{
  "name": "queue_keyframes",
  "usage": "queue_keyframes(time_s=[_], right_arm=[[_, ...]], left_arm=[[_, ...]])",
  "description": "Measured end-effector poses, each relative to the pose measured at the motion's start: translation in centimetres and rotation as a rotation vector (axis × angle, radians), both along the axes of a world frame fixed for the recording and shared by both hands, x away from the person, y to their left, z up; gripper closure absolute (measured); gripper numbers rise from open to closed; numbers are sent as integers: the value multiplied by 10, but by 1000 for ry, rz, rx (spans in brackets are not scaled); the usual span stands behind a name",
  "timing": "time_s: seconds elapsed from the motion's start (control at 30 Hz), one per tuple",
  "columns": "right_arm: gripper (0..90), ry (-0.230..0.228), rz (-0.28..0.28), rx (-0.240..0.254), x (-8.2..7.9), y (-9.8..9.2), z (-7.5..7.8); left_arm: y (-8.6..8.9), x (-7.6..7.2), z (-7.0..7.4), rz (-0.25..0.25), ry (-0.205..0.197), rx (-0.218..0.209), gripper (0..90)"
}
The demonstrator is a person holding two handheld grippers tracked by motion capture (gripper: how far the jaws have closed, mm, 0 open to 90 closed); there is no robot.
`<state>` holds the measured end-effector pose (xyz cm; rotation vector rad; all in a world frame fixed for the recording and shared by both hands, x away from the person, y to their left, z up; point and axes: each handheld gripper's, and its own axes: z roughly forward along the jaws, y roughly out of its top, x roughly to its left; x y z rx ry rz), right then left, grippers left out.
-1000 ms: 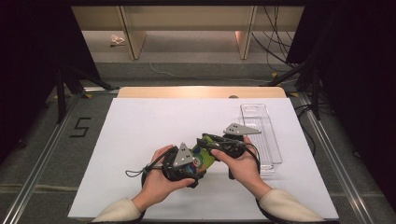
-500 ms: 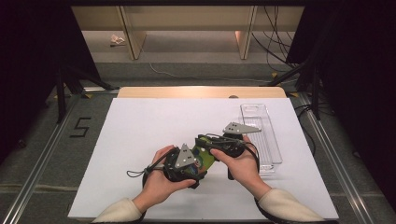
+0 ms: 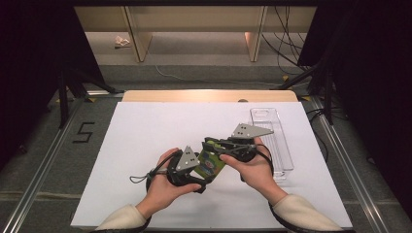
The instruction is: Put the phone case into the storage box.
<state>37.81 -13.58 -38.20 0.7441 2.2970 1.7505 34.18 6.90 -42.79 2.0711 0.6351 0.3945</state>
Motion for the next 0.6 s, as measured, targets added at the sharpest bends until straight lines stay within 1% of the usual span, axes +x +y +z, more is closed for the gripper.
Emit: queue_keyframes(time_s=[0.03,0.1,0.13,0.23,0.3,0.37,0.43,0.47,0.5,0.57,0.6], right_arm=[[775,-6,4,-9,0,0,1],[775,-13,6,-12,0,0,1],[775,-24,12,-26,0,-1,2],[775,-34,19,-36,0,-1,4],[775,-53,31,-61,0,-2,6],[775,-57,39,-70,0,-2,6],[775,-67,53,-86,0,-2,8],[775,-76,75,-102,0,-2,9],[775,-76,75,-102,0,-2,9],[775,-90,95,-124,0,-2,11],[775,-90,95,-124,0,-2,11]], left_arm=[[0,0,0,0,-2,-3,145],[1,1,0,0,0,-2,149],[2,1,0,0,-1,-4,153],[2,2,0,2,-5,-6,154],[3,2,-1,0,-3,-7,155],[3,3,-1,-1,-5,-5,155],[3,3,-1,0,-3,-3,155],[3,3,-2,1,-4,-4,155],[3,3,-2,1,-4,-4,155],[3,3,-2,-2,-6,-4,156],[3,3,-2,-2,-6,-4,155]])
